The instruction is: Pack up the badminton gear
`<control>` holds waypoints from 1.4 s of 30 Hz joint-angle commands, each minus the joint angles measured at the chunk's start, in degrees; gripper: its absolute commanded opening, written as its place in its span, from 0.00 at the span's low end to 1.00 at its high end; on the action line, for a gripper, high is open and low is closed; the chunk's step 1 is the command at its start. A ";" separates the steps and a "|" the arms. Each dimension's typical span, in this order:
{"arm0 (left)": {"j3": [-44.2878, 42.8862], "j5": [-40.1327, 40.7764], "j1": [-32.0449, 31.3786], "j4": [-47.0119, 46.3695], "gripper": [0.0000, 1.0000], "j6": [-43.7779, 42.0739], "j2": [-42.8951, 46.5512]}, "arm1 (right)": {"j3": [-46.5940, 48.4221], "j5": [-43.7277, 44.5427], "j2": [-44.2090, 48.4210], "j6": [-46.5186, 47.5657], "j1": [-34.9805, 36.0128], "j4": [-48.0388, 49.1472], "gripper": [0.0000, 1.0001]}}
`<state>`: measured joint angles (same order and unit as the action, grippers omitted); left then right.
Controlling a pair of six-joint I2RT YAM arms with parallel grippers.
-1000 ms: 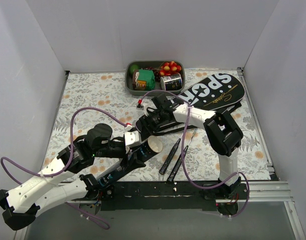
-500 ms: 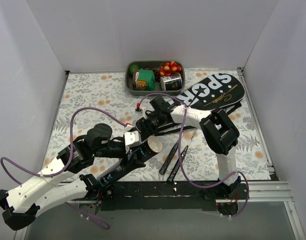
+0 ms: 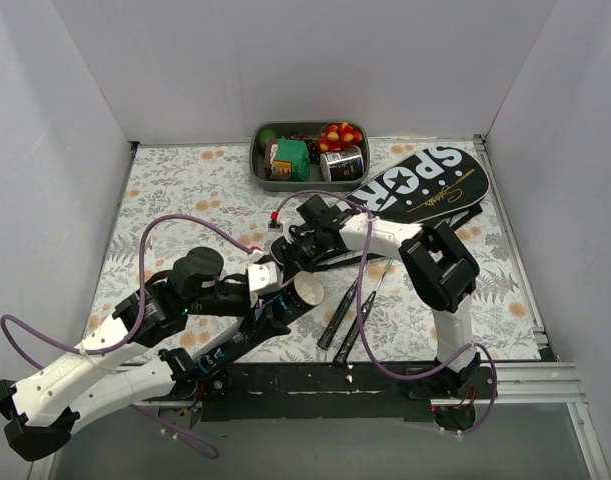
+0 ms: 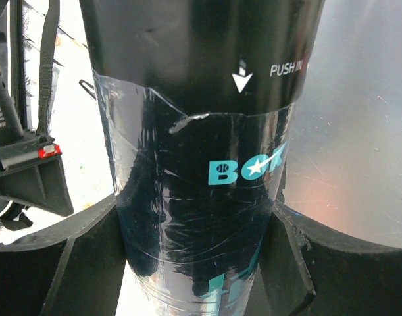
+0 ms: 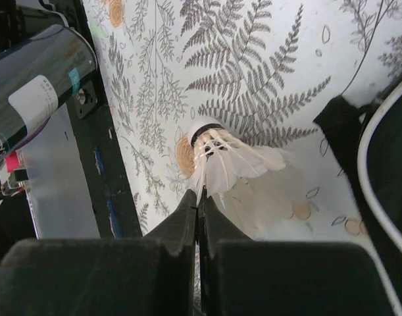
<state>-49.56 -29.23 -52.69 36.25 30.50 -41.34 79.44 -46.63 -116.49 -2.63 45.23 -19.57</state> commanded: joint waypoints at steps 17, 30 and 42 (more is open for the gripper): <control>-3.96 0.84 -0.22 4.09 0.24 -0.09 -2.07 | 0.71 33.54 50.29 -4.75 0.47 -24.53 0.01; -4.67 1.64 -0.22 3.30 0.24 -0.09 -6.38 | 9.50 22.82 56.37 -1.50 1.26 -36.41 0.01; -7.04 1.55 -0.31 3.39 0.24 -0.71 -9.02 | 8.89 19.73 55.14 -1.58 7.14 -34.75 0.01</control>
<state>-53.67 -27.53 -52.71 38.79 30.04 -50.61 87.33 -26.11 -60.60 -4.25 50.02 -56.16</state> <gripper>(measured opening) 0.646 0.028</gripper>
